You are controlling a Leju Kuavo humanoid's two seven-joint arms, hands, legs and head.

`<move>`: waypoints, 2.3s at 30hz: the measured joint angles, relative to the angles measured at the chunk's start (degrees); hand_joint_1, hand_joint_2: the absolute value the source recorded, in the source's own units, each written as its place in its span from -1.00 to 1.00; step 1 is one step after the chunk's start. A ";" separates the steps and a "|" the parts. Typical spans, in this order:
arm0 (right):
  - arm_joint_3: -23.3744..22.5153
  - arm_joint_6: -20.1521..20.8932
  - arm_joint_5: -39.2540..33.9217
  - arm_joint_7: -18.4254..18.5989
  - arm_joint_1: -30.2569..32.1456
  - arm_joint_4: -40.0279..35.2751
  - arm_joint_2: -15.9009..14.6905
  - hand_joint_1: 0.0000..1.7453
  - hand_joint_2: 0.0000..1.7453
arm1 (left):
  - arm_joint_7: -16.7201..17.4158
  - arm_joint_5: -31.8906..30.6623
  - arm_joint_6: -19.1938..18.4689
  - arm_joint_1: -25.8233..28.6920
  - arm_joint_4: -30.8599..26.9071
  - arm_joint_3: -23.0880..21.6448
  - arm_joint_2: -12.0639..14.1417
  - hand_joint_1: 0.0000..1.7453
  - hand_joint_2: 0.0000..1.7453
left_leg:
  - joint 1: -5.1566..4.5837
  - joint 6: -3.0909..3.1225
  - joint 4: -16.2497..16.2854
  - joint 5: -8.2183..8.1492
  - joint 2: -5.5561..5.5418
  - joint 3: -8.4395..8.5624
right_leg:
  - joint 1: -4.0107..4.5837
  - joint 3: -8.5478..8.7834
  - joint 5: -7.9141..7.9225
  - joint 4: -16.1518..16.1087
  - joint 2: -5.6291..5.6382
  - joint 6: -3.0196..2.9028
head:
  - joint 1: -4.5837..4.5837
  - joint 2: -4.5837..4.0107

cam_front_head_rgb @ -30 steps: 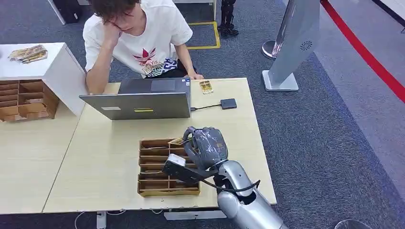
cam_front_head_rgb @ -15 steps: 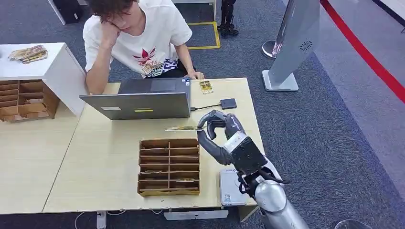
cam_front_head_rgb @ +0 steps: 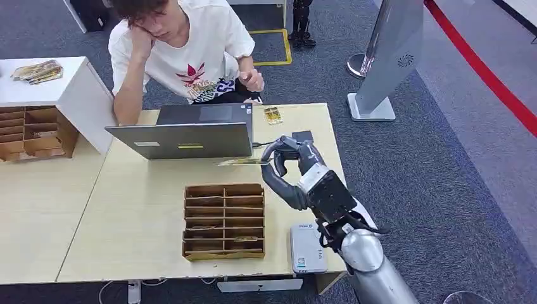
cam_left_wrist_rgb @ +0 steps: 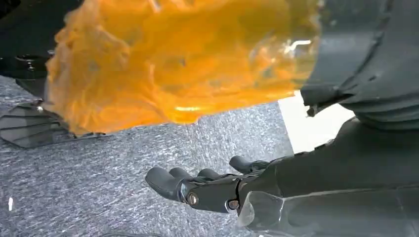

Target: Pass the card to the sensor for recognition and then transmit it.

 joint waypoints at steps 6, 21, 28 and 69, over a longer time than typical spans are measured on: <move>1.29 -1.66 2.51 1.11 -4.36 3.60 1.77 1.00 1.00 | 0.48 -0.43 -0.33 -0.48 0.00 0.00 -0.07 -1.00 -1.00 | 0.01 -0.01 0.00 0.02 -0.01 -0.01 | 0.00 0.00 0.01 0.01 -0.01 0.00 | 0.00 0.00; 3.30 -11.12 25.67 11.29 -26.74 33.38 11.93 1.00 1.00 | 5.22 -6.08 -3.43 -3.75 0.00 -3.71 -1.20 -1.00 -1.00 | 0.02 -0.06 0.00 0.22 -0.01 -0.02 | 0.02 -0.05 0.15 0.08 0.00 -0.08 | 0.00 0.00; 3.89 -12.57 30.82 13.51 -31.57 45.64 15.41 1.00 1.00 | 5.92 -6.69 -4.09 -4.69 0.00 -6.12 -1.70 -1.00 -1.00 | 0.02 -0.06 0.00 0.22 -0.02 -0.03 | 0.02 -0.05 0.15 0.08 -0.01 -0.08 | 0.02 0.00; 2.44 22.20 -19.62 -1.91 -11.10 16.24 14.78 -1.00 -1.00 | 3.85 -0.57 -2.38 -3.79 -0.04 -8.94 -1.14 -1.00 -1.00 | 0.04 -0.06 0.00 0.22 -0.01 -0.19 | 0.04 -0.28 0.19 0.05 0.01 -0.04 | -0.02 0.00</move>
